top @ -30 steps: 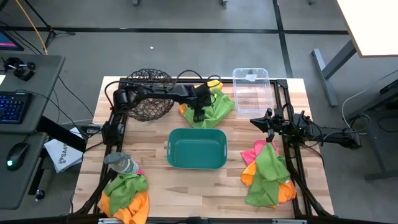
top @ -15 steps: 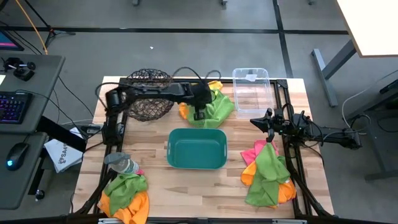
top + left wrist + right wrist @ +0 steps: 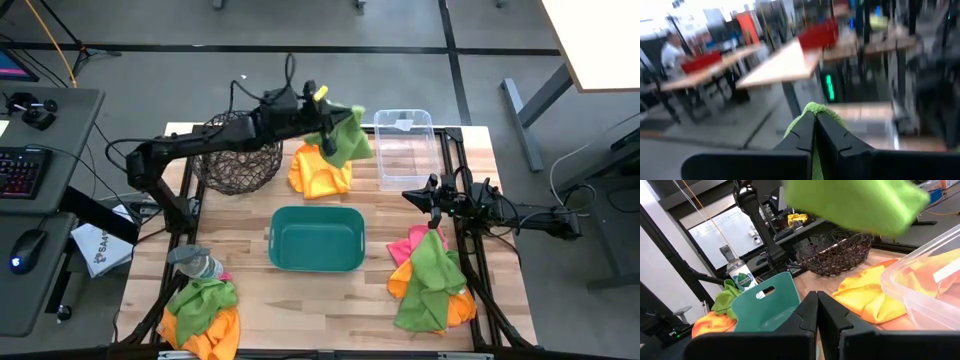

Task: Sort microfiber towel by color & place in baskets
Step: Put the top green microfiber cloth into the transparent bin

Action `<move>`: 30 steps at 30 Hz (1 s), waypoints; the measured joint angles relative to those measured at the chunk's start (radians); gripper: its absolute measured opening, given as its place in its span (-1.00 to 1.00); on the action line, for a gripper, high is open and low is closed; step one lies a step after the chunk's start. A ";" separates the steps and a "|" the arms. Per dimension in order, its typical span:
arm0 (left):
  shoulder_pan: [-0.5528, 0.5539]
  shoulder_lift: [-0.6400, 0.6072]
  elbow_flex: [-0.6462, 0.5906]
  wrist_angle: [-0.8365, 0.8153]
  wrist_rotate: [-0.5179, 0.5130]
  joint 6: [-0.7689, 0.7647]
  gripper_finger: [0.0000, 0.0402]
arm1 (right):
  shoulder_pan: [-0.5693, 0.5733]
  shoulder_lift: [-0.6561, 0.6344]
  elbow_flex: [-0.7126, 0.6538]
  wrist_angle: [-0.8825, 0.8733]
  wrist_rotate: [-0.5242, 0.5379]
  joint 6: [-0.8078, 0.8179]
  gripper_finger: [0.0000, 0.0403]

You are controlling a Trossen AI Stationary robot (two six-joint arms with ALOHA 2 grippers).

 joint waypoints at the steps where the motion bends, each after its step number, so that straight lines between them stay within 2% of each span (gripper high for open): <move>1: -0.002 0.011 0.000 0.053 0.002 -0.006 -1.00 | 0.000 0.000 0.000 0.000 0.000 0.000 -1.00; 7: -0.013 0.146 0.076 0.243 0.030 -0.058 -1.00 | 0.000 0.000 0.000 0.000 0.000 0.000 -1.00; 15: -0.040 0.429 0.250 0.460 0.030 -0.068 -1.00 | 0.000 0.000 0.000 0.000 0.000 0.000 -1.00; 22: -0.064 0.628 0.363 0.464 0.024 -0.082 -0.95 | 0.000 0.000 0.000 0.000 0.000 0.000 -1.00; 26: -0.076 0.674 0.370 0.441 -0.009 -0.133 -0.79 | 0.000 0.000 0.000 0.000 0.000 0.000 -1.00; 30: -0.082 0.673 0.372 0.374 -0.049 -0.153 -0.54 | 0.000 0.000 0.000 0.000 0.000 0.000 -1.00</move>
